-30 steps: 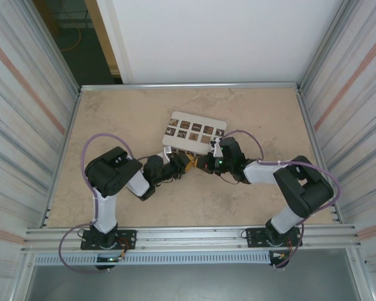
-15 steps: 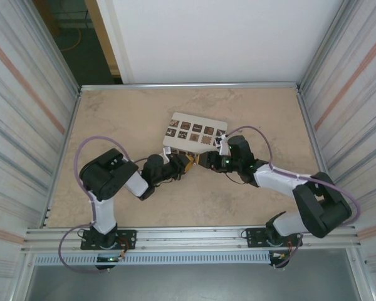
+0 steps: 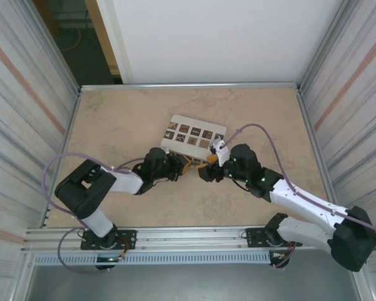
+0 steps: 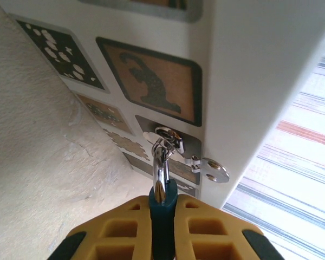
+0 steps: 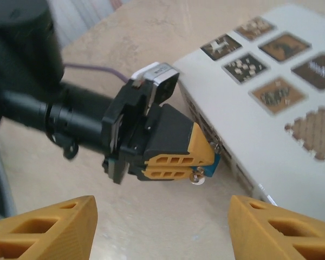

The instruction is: Unlock the padlock with the key

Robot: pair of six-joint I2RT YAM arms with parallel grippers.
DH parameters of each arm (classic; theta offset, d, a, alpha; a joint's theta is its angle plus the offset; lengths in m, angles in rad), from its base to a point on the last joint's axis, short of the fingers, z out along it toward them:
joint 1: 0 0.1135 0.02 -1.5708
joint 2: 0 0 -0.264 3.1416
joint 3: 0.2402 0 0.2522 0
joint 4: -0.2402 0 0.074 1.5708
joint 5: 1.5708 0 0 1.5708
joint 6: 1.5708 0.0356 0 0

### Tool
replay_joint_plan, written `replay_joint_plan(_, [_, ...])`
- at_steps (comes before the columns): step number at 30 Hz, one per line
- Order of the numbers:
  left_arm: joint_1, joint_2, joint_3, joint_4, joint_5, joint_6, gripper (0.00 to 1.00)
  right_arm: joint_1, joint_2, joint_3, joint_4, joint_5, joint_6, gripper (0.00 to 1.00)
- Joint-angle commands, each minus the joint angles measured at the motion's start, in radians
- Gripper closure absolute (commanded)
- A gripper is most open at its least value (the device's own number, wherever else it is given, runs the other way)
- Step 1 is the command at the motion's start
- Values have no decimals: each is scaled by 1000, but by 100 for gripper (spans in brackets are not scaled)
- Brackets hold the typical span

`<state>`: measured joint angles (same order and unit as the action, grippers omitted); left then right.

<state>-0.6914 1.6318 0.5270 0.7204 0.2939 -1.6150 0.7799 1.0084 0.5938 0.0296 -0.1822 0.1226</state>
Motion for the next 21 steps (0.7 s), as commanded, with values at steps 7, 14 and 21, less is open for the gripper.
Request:
replay_joint_plan(7, [-12, -67, 60, -138, 31, -67, 100, 180, -25, 19, -72, 369, -651, 38])
replay_joint_plan(14, [-11, -89, 79, -182, 32, -83, 100, 232, 104, -23, 60, 506, -809, 40])
replay_joint_plan(21, [-12, -80, 82, -168, 51, -85, 100, 220, 233, -34, 202, 431, -858, 47])
